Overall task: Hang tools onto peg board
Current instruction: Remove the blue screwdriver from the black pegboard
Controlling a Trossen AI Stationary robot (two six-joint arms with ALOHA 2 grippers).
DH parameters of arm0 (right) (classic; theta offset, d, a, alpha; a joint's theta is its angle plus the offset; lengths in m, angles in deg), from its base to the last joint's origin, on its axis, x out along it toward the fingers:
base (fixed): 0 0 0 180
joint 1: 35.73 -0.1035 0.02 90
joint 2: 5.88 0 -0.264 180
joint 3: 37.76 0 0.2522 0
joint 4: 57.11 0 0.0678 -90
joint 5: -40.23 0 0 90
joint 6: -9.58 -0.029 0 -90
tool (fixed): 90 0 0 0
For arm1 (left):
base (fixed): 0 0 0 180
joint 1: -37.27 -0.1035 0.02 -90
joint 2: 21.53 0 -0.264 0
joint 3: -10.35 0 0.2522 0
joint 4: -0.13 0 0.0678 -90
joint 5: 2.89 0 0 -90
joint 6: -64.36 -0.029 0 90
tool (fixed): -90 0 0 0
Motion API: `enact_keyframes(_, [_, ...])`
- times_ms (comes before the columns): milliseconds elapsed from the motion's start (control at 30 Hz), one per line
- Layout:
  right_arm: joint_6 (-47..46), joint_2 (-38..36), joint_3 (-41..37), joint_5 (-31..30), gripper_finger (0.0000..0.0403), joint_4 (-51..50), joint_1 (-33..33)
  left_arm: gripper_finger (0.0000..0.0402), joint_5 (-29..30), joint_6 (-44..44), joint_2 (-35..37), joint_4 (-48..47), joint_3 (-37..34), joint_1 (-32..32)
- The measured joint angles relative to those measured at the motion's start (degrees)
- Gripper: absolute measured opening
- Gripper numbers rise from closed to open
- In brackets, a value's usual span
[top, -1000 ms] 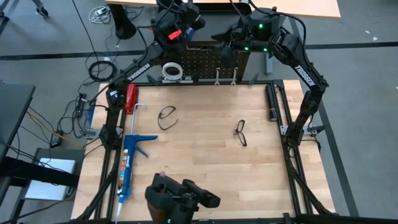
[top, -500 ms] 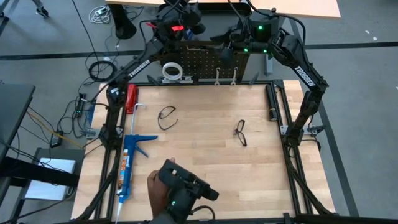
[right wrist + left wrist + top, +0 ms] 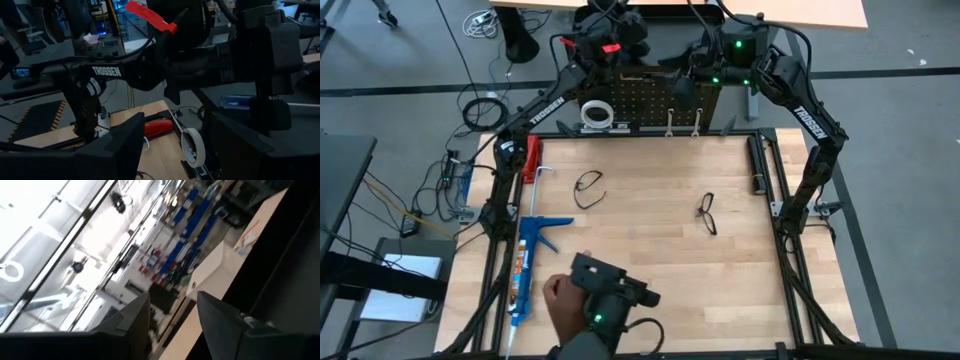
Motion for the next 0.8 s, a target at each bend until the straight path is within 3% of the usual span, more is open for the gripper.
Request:
enact_keyframes(233, [0.0,0.0,0.0,0.0,0.023,0.2,0.0,0.0172,8.3,-4.4,0.1,0.0,0.0,-0.8])
enact_keyframes(400, [0.0,0.0,0.0,0.0,0.023,0.1,0.0,0.0172,10.6,-3.9,0.1,0.4,0.0,-0.6])
enact_keyframes(567, [0.0,0.0,0.0,0.0,0.023,0.1,0.0,0.0155,10.8,2.8,2.0,-2.8,0.0,-0.5])
enact_keyframes(800, [0.3,0.0,0.0,0.0,0.023,0.2,0.0,0.0083,5.3,16.5,7.3,-13.0,0.2,-2.7])
